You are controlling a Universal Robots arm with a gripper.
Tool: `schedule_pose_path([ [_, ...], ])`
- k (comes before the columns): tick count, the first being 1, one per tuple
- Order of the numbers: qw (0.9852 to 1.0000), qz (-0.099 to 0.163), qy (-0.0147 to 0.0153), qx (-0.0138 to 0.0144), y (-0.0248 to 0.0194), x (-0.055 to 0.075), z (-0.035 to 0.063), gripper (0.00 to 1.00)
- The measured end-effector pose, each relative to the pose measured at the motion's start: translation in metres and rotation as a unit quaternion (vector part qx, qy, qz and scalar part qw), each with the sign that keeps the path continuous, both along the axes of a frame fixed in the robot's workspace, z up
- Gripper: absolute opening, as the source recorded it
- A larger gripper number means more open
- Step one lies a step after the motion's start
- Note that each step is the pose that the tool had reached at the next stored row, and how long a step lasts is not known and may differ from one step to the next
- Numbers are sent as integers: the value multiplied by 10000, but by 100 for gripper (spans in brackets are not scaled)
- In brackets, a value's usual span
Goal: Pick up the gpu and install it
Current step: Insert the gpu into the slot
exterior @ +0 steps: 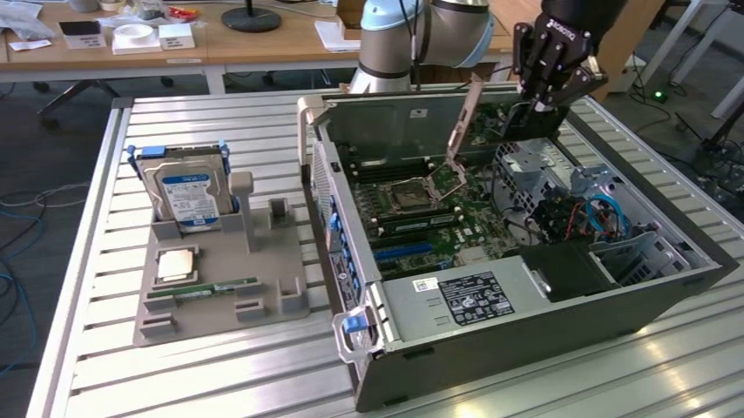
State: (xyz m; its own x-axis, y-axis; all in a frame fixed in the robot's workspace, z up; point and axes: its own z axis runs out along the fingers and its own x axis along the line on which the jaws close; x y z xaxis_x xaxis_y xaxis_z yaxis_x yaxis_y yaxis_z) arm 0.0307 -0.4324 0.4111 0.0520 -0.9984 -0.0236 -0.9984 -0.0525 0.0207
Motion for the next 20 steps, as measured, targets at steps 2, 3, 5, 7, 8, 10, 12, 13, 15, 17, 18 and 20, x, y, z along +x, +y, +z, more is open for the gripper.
schedule_pose_path([
  [2, 10000, 0, 0, -1, 1, -19, -27, 26],
  [3, 10000, 0, 0, -1, 2, -29, -40, 26],
  [5, 10000, 1, 0, 0, 4, -49, -61, 26],
  [7, 10000, 0, 0, 0, 5, -65, -72, 26],
  [8, 10000, 0, 0, 0, 5, -71, -73, 26],
  [10, 10000, 1, 0, 0, 5, -75, -73, 26],
  [12, 10000, 0, 0, 0, 6, -85, -74, 26],
  [13, 10000, 0, -3, -1, 6, -98, -74, 26],
  [15, 10000, 0, -12, 0, 6, -127, -74, 26],
  [17, 10000, 1, -21, -1, 6, -158, -74, 26],
  [18, 10000, 1, -25, 0, 6, -173, -74, 26],
  [20, 10000, 0, -32, 0, 6, -206, -74, 26],
])
